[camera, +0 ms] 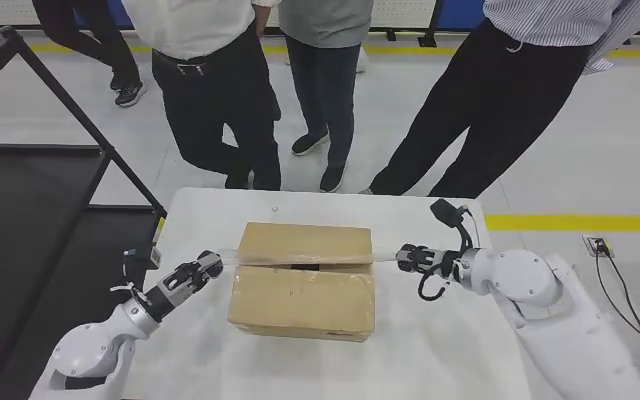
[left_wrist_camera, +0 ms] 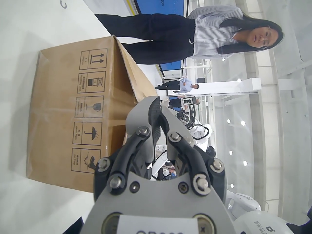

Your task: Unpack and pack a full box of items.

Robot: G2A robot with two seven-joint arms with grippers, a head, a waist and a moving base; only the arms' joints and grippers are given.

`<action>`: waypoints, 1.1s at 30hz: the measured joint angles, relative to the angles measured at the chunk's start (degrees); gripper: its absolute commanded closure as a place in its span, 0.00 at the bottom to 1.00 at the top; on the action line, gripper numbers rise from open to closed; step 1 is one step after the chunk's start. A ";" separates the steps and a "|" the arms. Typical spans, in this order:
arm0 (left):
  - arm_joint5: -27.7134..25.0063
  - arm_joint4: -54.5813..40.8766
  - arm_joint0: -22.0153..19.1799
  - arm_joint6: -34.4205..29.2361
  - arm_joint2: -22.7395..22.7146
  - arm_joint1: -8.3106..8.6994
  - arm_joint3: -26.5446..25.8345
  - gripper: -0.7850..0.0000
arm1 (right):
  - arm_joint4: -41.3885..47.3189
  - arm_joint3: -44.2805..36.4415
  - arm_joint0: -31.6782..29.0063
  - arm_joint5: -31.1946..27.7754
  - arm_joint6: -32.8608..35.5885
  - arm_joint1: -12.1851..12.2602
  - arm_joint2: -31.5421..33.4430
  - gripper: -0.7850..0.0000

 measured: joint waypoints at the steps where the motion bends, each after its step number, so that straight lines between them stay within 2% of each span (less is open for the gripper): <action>1: 0.12 0.10 -0.11 0.05 0.15 0.00 0.09 1.00 | -0.08 0.07 -0.16 0.01 -0.06 0.00 0.00 1.00; 22: 1.71 -1.12 -1.12 -0.95 1.06 0.12 1.56 1.00 | -0.95 -4.35 -5.32 -1.15 -1.49 0.66 2.83 1.00; 33: 2.26 -0.94 -2.28 -1.45 2.02 0.15 3.31 1.00 | -1.13 -1.75 -4.20 0.63 -1.30 0.25 1.39 1.00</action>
